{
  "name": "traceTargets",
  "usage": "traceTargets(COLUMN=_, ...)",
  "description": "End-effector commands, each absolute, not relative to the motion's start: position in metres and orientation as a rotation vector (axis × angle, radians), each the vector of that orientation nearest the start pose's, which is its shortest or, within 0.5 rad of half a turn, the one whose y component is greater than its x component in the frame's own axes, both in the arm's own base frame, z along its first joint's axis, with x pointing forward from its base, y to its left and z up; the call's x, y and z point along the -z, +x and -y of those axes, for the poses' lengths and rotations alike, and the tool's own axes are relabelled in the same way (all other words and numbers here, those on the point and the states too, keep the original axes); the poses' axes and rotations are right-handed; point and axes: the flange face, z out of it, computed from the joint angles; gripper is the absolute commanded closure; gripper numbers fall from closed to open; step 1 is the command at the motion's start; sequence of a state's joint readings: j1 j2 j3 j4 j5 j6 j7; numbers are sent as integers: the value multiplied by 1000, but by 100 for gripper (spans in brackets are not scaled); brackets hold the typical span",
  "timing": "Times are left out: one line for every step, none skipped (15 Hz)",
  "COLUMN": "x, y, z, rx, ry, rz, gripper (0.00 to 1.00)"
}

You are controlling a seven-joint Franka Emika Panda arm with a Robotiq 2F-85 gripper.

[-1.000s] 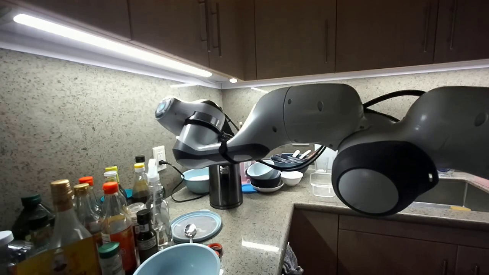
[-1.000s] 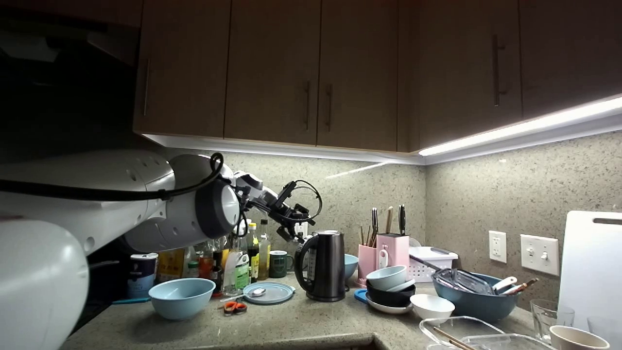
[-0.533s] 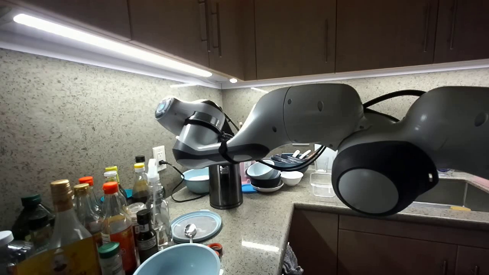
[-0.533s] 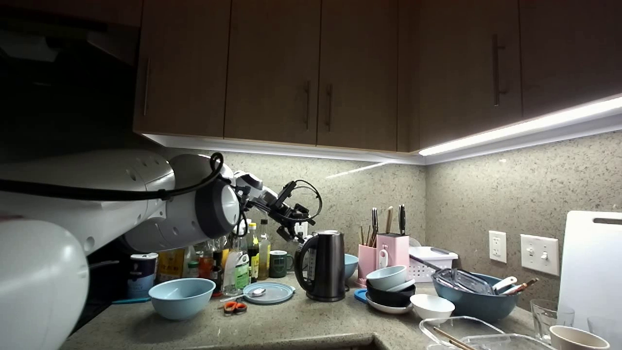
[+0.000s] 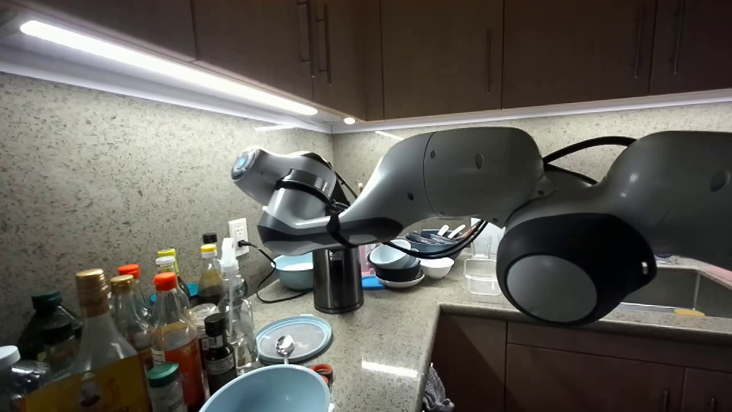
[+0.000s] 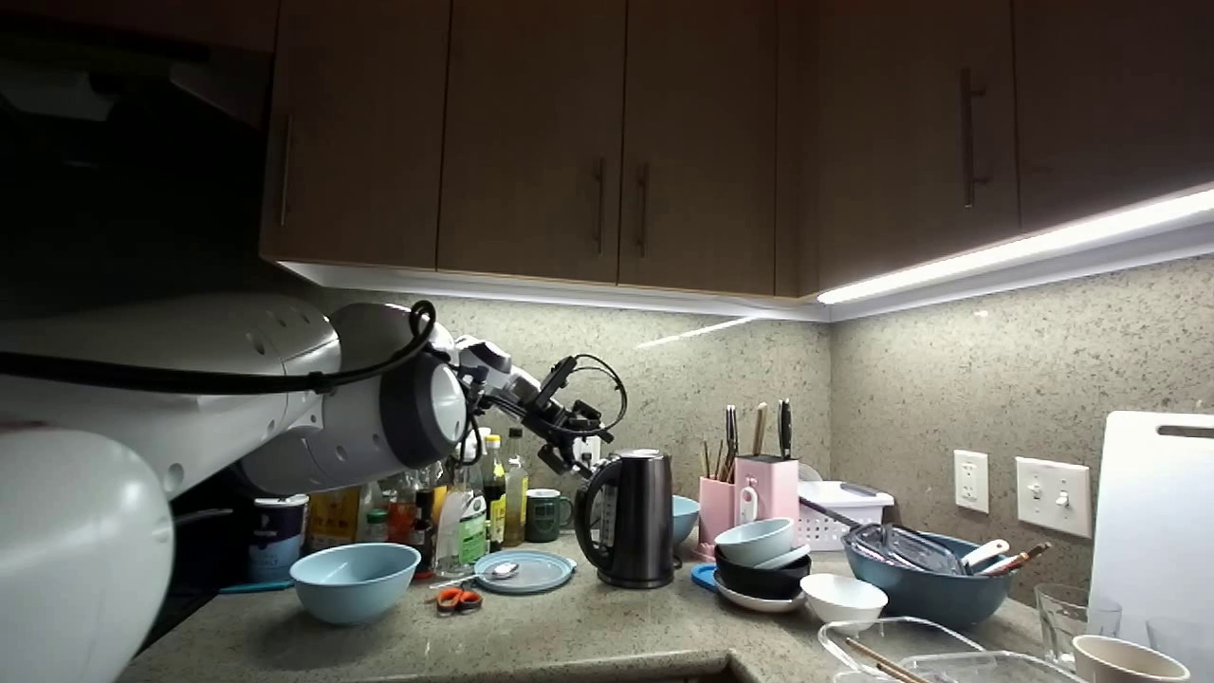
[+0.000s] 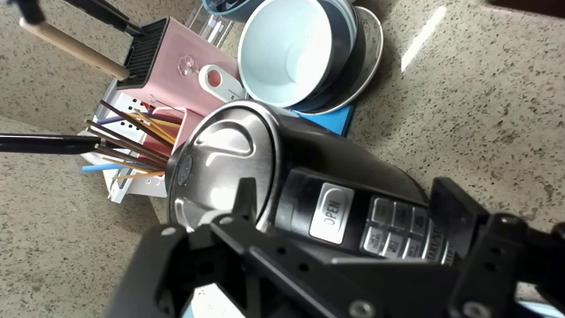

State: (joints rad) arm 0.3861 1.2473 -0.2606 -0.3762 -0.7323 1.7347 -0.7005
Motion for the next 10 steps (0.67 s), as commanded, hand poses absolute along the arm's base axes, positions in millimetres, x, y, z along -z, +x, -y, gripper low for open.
traceTargets(x=-368, y=787, z=-205, rx=108, ry=1852, rz=-1158, gripper=0)
traceTargets(x=-369, y=788, z=-209, rx=94, ry=1841, rz=-1169, gripper=0)
traceTargets(x=-370, y=788, z=-210, rx=80, ry=1836, rz=-1164, gripper=0)
traceTargets(x=-372, y=789, z=-212, rx=66, ry=1834, rz=-1168, gripper=0)
traceTargets(x=-372, y=789, z=-212, rx=63, ry=1834, rz=-1166, gripper=0)
traceTargets(x=-373, y=789, z=-212, rx=64, ry=1832, rz=-1164, gripper=0)
traceTargets(x=-372, y=790, z=-209, rx=70, ry=1837, rz=-1161, gripper=0)
traceTargets(x=-370, y=790, z=-206, rx=74, ry=1840, rz=-1156, gripper=0)
traceTargets(x=-368, y=792, z=-201, rx=81, ry=1842, rz=-1143, gripper=0)
traceTargets(x=-367, y=793, z=-196, rx=80, ry=1844, rz=-1141, gripper=0)
